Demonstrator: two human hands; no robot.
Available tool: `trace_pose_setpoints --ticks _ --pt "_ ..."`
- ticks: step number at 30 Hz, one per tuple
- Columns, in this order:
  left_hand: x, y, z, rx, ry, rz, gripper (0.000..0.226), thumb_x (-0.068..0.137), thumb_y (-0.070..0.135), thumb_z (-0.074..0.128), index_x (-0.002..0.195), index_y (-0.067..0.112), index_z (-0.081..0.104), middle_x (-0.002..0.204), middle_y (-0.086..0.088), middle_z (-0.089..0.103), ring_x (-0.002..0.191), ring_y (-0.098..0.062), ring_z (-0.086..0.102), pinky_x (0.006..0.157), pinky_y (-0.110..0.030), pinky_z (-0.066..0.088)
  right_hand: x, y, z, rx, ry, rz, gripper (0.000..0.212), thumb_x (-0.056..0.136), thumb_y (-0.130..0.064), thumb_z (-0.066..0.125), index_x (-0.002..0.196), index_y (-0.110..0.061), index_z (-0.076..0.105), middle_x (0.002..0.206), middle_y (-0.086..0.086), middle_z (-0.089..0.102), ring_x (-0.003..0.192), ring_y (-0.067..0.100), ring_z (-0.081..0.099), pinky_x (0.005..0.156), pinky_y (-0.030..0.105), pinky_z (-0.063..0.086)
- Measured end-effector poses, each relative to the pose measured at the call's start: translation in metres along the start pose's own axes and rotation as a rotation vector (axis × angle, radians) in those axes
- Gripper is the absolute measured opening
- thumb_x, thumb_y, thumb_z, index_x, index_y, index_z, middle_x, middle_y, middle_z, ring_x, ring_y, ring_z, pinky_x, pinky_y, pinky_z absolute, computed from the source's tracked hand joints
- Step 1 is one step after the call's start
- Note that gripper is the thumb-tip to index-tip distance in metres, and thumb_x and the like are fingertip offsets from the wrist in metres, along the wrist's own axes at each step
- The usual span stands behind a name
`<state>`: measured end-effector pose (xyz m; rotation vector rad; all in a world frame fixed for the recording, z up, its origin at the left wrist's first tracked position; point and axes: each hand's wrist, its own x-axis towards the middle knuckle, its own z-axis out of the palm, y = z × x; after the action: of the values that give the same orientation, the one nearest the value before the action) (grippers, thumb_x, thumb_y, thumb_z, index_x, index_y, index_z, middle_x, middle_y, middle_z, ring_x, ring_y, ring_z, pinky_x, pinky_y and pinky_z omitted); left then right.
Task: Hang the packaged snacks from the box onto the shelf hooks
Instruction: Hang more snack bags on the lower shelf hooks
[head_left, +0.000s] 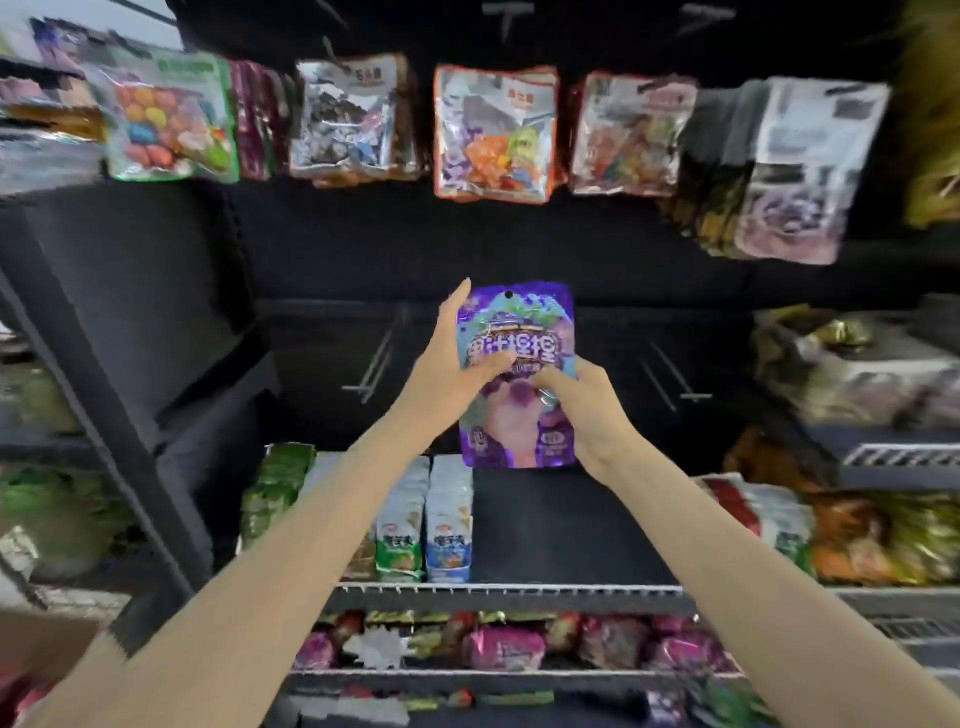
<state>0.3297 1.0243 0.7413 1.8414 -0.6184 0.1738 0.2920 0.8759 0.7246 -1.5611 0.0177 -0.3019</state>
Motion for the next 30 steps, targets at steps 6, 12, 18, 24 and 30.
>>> trace_pose_setpoints --ticks 6,12,18,24,30 --pt "0.004 0.004 0.119 -0.137 -0.065 0.019 0.082 0.082 0.009 0.071 0.144 0.039 0.026 0.127 0.015 0.054 0.113 -0.002 0.057 0.100 -0.034 0.047 -0.012 0.028 -0.110 -0.124 0.106 -0.138 0.028 0.088 -0.010 0.064 0.114 -0.015 0.054 0.106 -0.004 0.068 0.096 0.007 0.065 0.084 0.022 0.053" --pt "-0.008 -0.014 0.223 -0.145 0.013 -0.088 0.082 0.081 0.003 0.070 0.143 0.037 0.031 0.126 0.011 0.055 0.108 -0.006 0.060 0.092 -0.034 0.052 -0.013 0.077 -0.195 -0.140 0.152 -0.043 0.008 0.092 -0.029 0.060 0.088 -0.023 0.064 0.088 -0.001 0.073 0.085 0.016 0.070 0.078 0.037 0.057" --pt "-0.017 -0.040 0.281 -0.130 0.091 -0.246 0.085 0.079 0.001 0.071 0.144 0.038 0.030 0.113 0.019 0.059 0.103 -0.004 0.062 0.091 -0.033 0.053 0.008 0.112 -0.241 -0.072 0.073 0.070 0.013 0.093 -0.021 0.058 0.087 -0.015 0.068 0.085 0.007 0.073 0.080 0.022 0.071 0.072 0.039 0.058" --pt "-0.002 -0.045 0.294 -0.064 0.137 -0.298 0.088 0.079 0.000 0.071 0.146 0.035 0.026 0.120 0.004 0.060 0.104 -0.012 0.062 0.094 -0.039 0.051 0.033 0.114 -0.251 -0.229 0.027 -0.081 0.034 0.094 -0.010 0.056 0.118 -0.031 0.043 0.088 0.011 0.067 0.081 0.025 0.069 0.068 0.043 0.059" --pt "0.012 -0.054 0.285 -0.033 0.164 -0.335 0.090 0.079 -0.001 0.070 0.147 0.035 0.024 0.119 -0.002 0.062 0.105 -0.014 0.062 0.093 -0.041 0.051 0.052 0.121 -0.238 -0.291 -0.003 -0.170 0.026 0.094 -0.009 0.056 0.106 -0.032 0.056 0.101 -0.012 0.063 0.096 0.009 0.064 0.077 0.034 0.058"
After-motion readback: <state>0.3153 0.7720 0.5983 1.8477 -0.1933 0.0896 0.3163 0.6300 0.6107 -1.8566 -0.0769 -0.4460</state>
